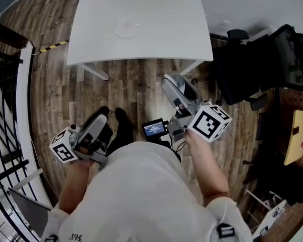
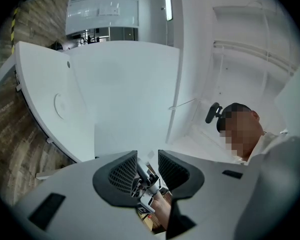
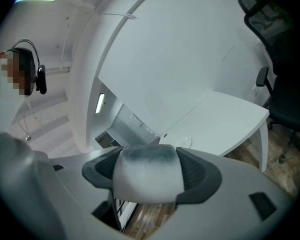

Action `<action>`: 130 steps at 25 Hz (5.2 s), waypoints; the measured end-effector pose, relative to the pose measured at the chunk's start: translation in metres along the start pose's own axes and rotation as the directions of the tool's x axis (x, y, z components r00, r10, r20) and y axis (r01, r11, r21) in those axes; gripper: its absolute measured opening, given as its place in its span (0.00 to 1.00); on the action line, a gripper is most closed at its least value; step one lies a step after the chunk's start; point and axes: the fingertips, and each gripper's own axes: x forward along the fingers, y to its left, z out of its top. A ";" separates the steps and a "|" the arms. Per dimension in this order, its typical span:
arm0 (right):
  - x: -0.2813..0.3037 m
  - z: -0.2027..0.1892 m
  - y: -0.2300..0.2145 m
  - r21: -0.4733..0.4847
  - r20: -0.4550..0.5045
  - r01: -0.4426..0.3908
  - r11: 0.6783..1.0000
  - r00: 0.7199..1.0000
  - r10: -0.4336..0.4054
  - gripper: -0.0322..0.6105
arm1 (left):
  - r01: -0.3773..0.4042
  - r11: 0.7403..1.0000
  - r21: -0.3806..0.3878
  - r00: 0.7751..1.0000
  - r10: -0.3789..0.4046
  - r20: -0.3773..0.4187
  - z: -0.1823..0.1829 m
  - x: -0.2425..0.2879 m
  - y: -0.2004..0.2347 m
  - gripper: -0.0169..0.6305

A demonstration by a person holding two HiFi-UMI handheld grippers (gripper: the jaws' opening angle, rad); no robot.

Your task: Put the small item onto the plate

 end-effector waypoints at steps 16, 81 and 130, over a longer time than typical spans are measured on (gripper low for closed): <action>0.146 -0.020 0.049 -0.076 -0.057 0.020 0.997 0.998 -0.025 0.54 | -0.002 1.000 0.019 1.000 0.002 0.018 0.149 -0.050 0.041 0.20; 0.313 -0.016 -0.100 -0.523 -0.354 -0.015 0.852 0.913 -0.202 0.54 | -0.194 0.980 0.038 0.975 0.197 -0.099 0.162 0.057 0.202 0.26; 0.447 -0.072 -0.200 -0.805 -0.434 -0.115 0.582 0.783 -0.446 0.54 | -0.371 0.927 -0.053 0.919 0.359 -0.160 0.169 0.083 0.298 0.25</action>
